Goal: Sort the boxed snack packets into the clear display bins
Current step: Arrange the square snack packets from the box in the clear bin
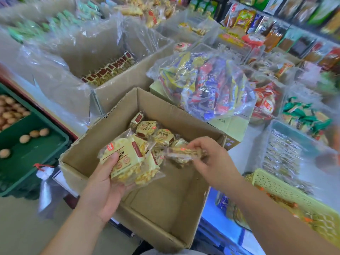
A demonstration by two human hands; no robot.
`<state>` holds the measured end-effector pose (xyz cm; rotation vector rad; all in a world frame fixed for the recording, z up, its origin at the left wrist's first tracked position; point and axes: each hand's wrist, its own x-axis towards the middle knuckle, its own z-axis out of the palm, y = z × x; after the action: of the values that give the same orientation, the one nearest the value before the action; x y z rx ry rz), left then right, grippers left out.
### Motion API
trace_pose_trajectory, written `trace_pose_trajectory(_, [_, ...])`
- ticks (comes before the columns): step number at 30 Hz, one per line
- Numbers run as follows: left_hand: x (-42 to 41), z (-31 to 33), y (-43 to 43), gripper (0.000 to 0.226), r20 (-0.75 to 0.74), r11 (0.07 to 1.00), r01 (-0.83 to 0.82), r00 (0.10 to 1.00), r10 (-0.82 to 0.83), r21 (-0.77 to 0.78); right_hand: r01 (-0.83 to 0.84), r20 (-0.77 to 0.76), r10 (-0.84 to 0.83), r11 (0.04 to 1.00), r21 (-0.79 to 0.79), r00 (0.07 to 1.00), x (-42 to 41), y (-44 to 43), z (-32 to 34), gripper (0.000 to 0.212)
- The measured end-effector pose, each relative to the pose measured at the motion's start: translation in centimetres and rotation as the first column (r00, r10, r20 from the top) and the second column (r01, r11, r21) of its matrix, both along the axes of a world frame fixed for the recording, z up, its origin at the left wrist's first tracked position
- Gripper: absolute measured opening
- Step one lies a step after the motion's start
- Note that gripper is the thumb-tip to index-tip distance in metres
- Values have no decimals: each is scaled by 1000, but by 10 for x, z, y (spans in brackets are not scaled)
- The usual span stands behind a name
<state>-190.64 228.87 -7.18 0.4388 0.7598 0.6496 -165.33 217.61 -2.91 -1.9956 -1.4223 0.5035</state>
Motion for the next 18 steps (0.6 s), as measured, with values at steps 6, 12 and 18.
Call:
trace_pose_trajectory(6, [54,18,-40,44,-117,997,48,992,-41,61,49,108,-90,942,333,990,27,-80,29,37])
trace_pose_trajectory(12, [127,38,-118,50,-170,978,165,975,-142,130,-9,172,-61,925,380,983,60,-156,14,54])
trace_pose_trajectory(18, [208,43,-209,35,-191,971,179,970,-149,156,116,-19,-118,913,390,993,116,-243,6,36])
